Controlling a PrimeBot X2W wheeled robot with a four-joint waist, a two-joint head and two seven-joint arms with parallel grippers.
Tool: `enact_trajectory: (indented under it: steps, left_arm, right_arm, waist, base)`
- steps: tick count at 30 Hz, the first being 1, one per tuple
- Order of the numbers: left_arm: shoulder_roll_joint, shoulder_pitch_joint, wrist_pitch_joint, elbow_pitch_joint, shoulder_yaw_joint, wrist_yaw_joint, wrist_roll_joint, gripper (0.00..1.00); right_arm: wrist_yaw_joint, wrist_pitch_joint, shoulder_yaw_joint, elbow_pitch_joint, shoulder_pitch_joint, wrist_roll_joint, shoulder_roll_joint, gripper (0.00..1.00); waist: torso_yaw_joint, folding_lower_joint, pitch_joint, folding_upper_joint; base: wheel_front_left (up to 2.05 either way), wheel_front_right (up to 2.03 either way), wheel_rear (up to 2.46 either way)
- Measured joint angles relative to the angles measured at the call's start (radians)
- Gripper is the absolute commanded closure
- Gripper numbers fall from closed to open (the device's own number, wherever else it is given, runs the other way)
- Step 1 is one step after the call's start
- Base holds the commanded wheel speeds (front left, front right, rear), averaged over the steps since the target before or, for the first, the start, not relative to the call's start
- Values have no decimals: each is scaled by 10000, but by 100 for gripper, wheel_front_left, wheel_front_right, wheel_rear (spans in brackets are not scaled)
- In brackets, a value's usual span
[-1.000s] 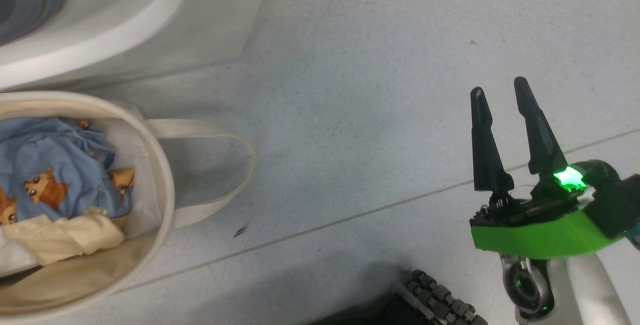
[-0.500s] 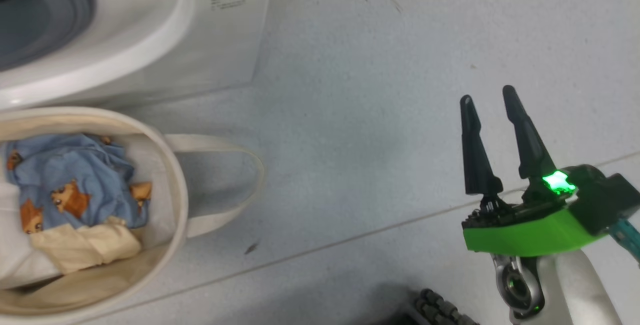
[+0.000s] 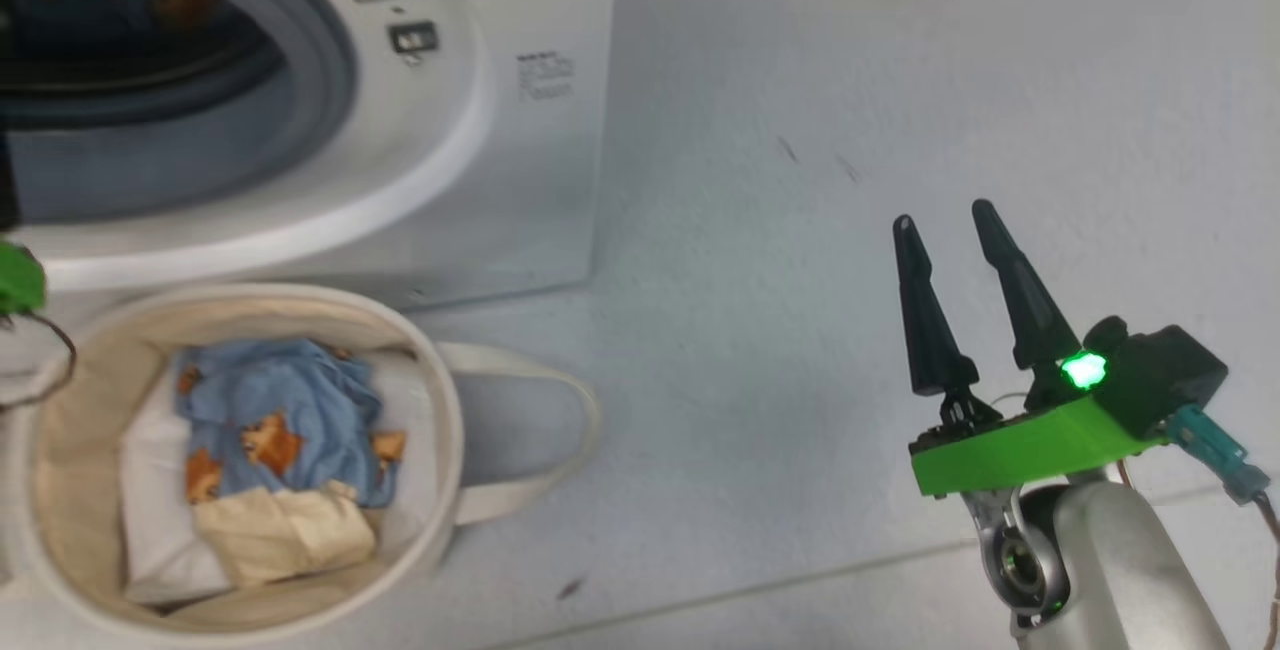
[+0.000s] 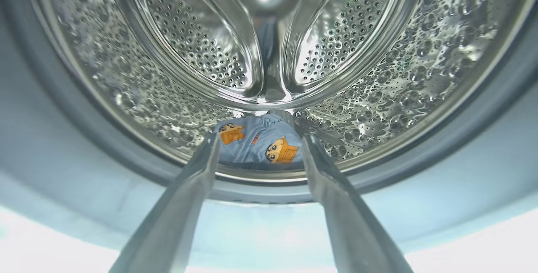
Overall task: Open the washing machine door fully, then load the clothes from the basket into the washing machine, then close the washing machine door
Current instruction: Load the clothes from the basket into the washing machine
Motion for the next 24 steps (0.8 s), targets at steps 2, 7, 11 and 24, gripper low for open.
enact_trajectory:
  steps: [2,7,11,24]
  left_arm:
    - [-100,427,0,-165,265,-2,88,0]
    - [-332,1440,0,-842,606,217,368,0]
    - [-470,2431,6,-1490,754,456,378,0]
    - [-29,5082,109,-4512,901,2702,495,0]
  right_arm:
    - [0,102,-12,155,33,0,0,0]
    - [0,311,-109,368,88,-31,-4,0]
    - [0,410,4,583,303,27,-12,0]
    - [0,441,263,911,672,449,-242,0]
  waist:
    - [165,0,-373,0]
    - [567,0,-1237,0]
    - [761,0,-1899,0]
    - [993,0,-2958,0]
  base:
    - [0,0,0]
    - [0,0,0]
    - [0,0,0]
    - [0,0,0]
